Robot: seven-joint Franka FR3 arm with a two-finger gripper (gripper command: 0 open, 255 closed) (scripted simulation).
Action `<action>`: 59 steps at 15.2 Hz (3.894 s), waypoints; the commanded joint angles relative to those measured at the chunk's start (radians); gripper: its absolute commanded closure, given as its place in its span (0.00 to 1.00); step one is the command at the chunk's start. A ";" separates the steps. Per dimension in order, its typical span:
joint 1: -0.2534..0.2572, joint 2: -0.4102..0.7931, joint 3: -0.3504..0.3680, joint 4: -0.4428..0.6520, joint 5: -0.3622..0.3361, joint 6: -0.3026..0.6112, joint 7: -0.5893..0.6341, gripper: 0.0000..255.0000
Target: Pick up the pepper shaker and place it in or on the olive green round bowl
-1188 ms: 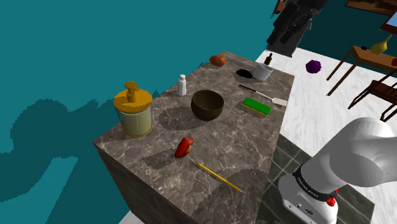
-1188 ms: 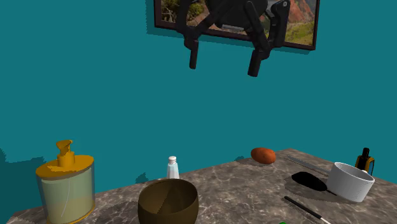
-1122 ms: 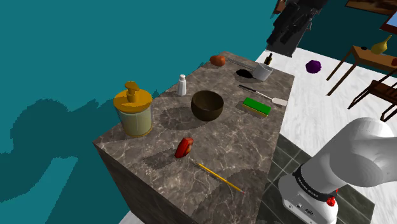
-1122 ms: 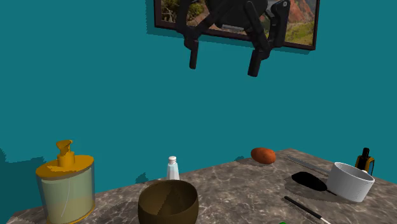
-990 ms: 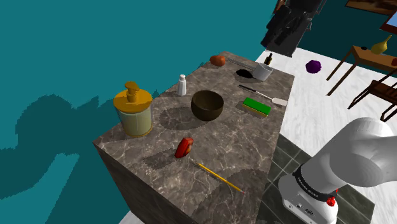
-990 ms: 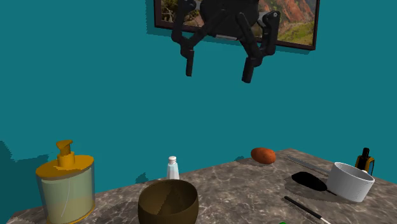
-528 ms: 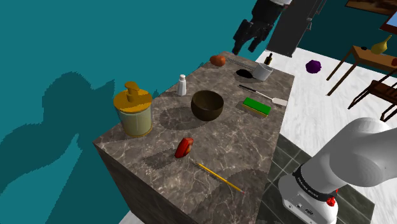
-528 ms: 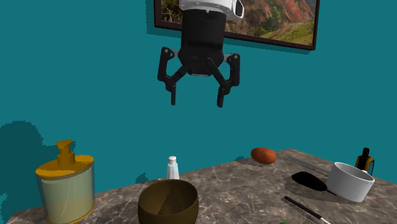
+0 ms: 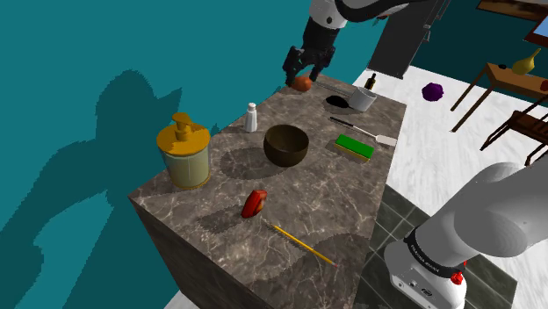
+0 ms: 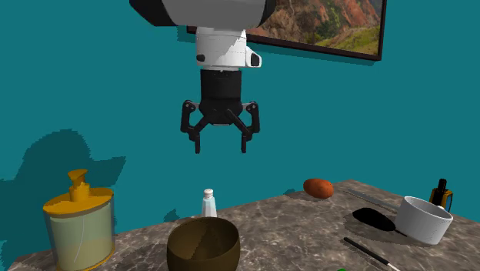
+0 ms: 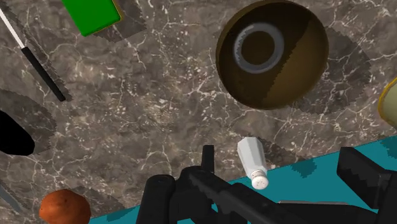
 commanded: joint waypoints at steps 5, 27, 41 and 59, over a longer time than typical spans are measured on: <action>-0.005 0.233 0.040 0.135 -0.087 0.074 0.092 0.00; 0.051 0.736 0.023 0.489 -0.282 0.160 0.253 0.00; 0.051 0.736 0.023 0.490 -0.282 0.160 0.253 1.00; 0.048 0.666 0.037 0.616 -0.248 -0.033 0.213 1.00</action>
